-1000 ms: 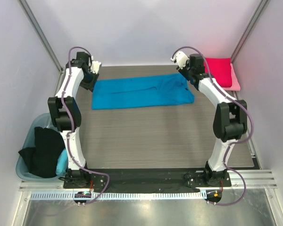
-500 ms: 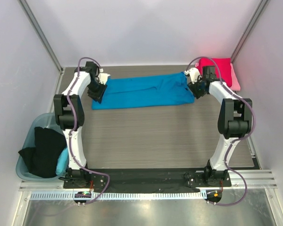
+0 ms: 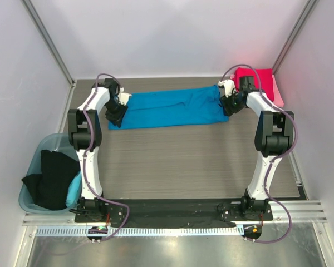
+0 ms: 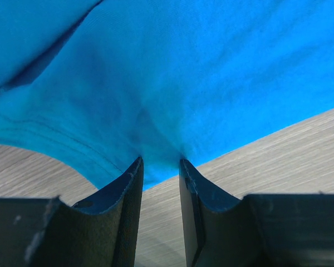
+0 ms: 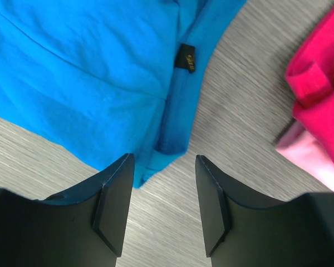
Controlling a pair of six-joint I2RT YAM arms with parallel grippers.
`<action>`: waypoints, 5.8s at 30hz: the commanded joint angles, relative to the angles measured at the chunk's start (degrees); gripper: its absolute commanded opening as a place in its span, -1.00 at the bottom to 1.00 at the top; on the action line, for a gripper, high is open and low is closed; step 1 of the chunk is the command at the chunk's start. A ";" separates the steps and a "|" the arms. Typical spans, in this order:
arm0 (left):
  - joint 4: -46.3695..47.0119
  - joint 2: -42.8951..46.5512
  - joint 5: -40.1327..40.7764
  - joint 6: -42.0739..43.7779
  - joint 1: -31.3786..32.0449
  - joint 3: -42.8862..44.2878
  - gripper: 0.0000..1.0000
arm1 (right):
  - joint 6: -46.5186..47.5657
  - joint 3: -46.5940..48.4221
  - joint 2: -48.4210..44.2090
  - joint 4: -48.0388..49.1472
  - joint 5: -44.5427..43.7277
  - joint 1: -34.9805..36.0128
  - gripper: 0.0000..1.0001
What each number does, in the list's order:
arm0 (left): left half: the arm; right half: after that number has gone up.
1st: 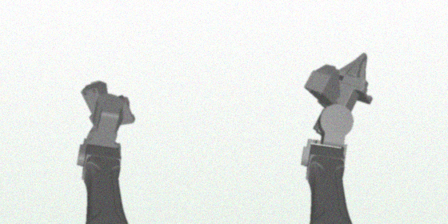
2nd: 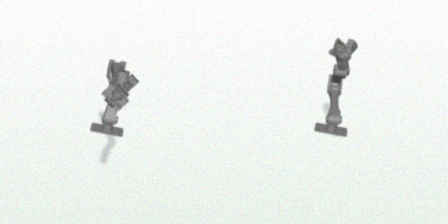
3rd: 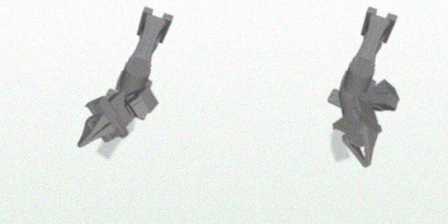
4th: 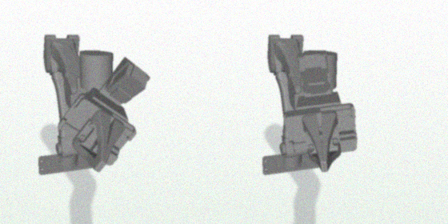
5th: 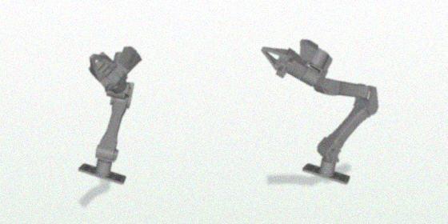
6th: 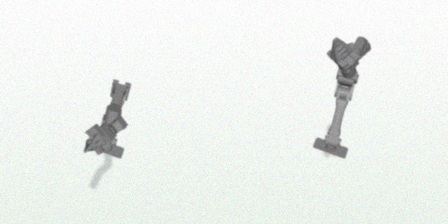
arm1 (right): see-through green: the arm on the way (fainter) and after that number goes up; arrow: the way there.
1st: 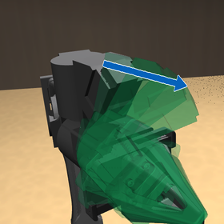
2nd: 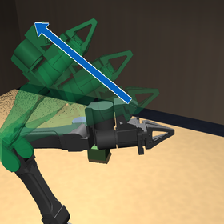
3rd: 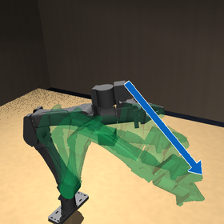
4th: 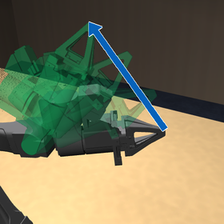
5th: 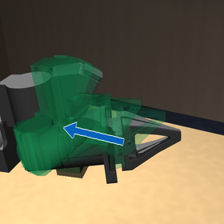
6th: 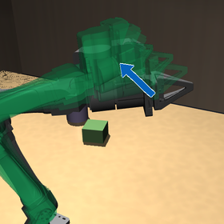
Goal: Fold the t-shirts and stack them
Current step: Fold the tshirt
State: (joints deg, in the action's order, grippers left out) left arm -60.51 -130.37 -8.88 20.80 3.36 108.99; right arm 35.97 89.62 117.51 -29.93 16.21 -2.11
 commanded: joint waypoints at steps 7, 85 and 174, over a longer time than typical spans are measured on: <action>-0.22 -1.47 1.50 1.17 -0.19 1.58 -0.35 | -2.22 2.93 3.42 -4.25 3.39 -0.79 0.04; 41.26 -30.03 -30.49 -36.27 24.95 40.86 -0.02 | -1.42 -16.15 -19.87 -11.11 6.29 1.41 -0.09; 36.17 -26.08 -33.92 -36.53 23.10 39.02 -0.95 | -0.19 -17.12 -15.47 -6.98 3.30 1.76 -0.15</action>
State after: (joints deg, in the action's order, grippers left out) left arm -23.90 -160.66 -43.38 -17.52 27.81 146.91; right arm 35.44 70.70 101.95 -38.13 19.57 -0.69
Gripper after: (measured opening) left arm 0.032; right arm 0.428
